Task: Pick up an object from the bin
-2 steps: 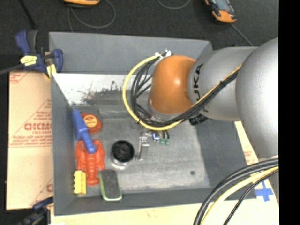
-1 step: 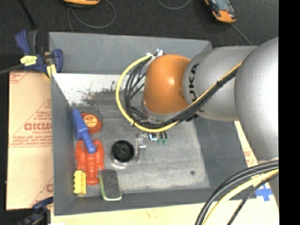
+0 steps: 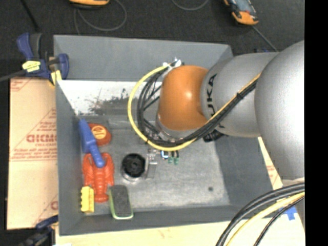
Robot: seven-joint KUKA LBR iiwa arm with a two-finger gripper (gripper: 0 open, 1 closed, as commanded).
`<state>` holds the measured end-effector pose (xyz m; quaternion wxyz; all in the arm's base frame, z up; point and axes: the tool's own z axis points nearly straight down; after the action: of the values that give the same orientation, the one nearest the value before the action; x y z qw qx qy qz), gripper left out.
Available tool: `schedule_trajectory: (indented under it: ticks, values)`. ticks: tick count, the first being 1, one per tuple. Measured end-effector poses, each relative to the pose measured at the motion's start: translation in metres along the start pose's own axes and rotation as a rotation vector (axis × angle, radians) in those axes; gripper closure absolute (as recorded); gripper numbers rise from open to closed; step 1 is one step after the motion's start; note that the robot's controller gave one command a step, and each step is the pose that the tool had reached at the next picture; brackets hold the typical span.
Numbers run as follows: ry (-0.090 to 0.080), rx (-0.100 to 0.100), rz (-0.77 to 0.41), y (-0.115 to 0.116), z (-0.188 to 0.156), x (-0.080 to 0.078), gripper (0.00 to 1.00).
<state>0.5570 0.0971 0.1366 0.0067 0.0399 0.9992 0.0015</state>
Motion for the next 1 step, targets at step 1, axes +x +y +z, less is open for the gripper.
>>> schedule_trajectory:
  ticks: [1]
  values:
    - [0.008,0.002,0.005,-0.0003,0.0145,0.0086,0.00]
